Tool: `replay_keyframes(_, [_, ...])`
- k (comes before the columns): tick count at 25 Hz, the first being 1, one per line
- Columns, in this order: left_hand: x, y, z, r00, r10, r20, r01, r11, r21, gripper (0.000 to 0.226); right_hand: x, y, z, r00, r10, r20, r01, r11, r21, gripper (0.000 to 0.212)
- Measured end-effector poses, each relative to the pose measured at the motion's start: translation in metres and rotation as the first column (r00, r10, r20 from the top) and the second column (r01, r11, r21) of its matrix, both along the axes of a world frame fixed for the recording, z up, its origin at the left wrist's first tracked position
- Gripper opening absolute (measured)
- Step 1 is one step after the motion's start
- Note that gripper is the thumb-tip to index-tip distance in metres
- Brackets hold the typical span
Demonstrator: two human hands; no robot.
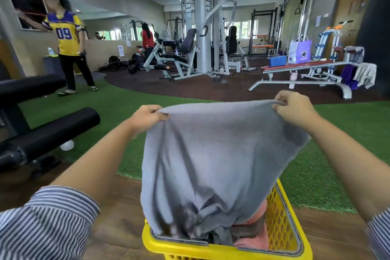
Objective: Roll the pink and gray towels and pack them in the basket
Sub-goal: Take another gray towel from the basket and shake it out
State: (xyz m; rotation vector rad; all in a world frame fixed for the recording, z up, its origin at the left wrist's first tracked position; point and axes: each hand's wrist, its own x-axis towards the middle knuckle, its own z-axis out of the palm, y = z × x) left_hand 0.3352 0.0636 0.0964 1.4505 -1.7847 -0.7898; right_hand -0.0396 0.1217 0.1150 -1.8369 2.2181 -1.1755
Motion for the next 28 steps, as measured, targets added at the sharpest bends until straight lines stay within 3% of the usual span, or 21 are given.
replay_keyframes(2, [-0.001, 0.015, 0.006, 0.992, -0.115, -0.057, 0.122, 0.984, 0.131, 0.005, 0.009, 0.006, 0.000, 0.996, 0.039, -0.082, -0.035, 0.998, 0.045, 0.006])
replay_keyframes(4, [0.000, 0.027, 0.012, 0.983, -0.112, 0.148, 0.101, 0.992, 0.077, 0.003, 0.014, 0.016, -0.001, 0.995, 0.045, -0.087, -0.042, 0.998, 0.042, 0.009])
replay_keyframes(6, [0.000, 0.039, 0.016, 0.919, 0.129, 0.371, -0.076, 0.985, -0.153, 0.013, 0.017, 0.029, -0.006, 0.995, 0.032, -0.099, -0.028, 0.999, 0.042, 0.010])
replay_keyframes(9, [-0.014, 0.059, 0.011, 0.809, 0.449, 0.378, -0.296, 0.868, -0.398, 0.021, 0.016, 0.043, -0.018, 0.988, 0.011, -0.152, -0.003, 0.999, 0.054, 0.011])
replay_keyframes(12, [-0.033, 0.058, -0.003, 0.810, 0.428, 0.401, -0.323, 0.896, -0.305, 0.019, 0.015, 0.048, -0.031, 0.969, 0.008, -0.248, 0.004, 0.999, 0.050, 0.009])
replay_keyframes(17, [-0.073, 0.006, -0.005, 0.936, 0.294, 0.194, -0.290, 0.956, -0.052, 0.024, 0.003, 0.014, -0.037, 0.970, 0.114, -0.216, -0.072, 0.979, 0.192, 0.017])
replay_keyframes(19, [-0.084, -0.017, 0.022, 0.968, 0.211, 0.134, -0.218, 0.975, 0.038, 0.029, -0.014, -0.006, -0.010, 0.969, 0.069, -0.237, -0.020, 0.979, 0.203, 0.015])
replay_keyframes(20, [-0.082, -0.024, 0.035, 0.972, 0.151, 0.179, -0.167, 0.983, 0.072, 0.030, -0.021, -0.009, 0.006, 0.973, 0.030, -0.230, 0.016, 0.981, 0.195, 0.019])
replay_keyframes(22, [-0.074, -0.031, 0.058, 0.910, 0.070, 0.410, -0.124, 0.987, 0.107, 0.020, -0.035, -0.011, 0.049, 0.974, -0.027, -0.225, 0.065, 0.985, 0.162, 0.024])
replay_keyframes(24, [-0.073, -0.028, 0.092, 0.821, 0.145, 0.552, -0.167, 0.986, -0.010, 0.022, -0.045, -0.010, 0.107, 0.971, -0.035, -0.238, 0.066, 0.990, 0.122, 0.015])
replay_keyframes(26, [-0.095, -0.020, 0.148, 0.835, 0.259, 0.486, -0.193, 0.964, -0.183, 0.029, -0.046, -0.008, 0.171, 0.972, -0.033, -0.231, 0.042, 0.999, 0.033, 0.013])
replay_keyframes(28, [-0.128, -0.010, 0.234, 0.862, 0.260, 0.436, -0.151, 0.951, -0.269, 0.023, -0.046, -0.004, 0.252, 0.973, -0.030, -0.229, 0.025, 0.999, -0.023, 0.012])
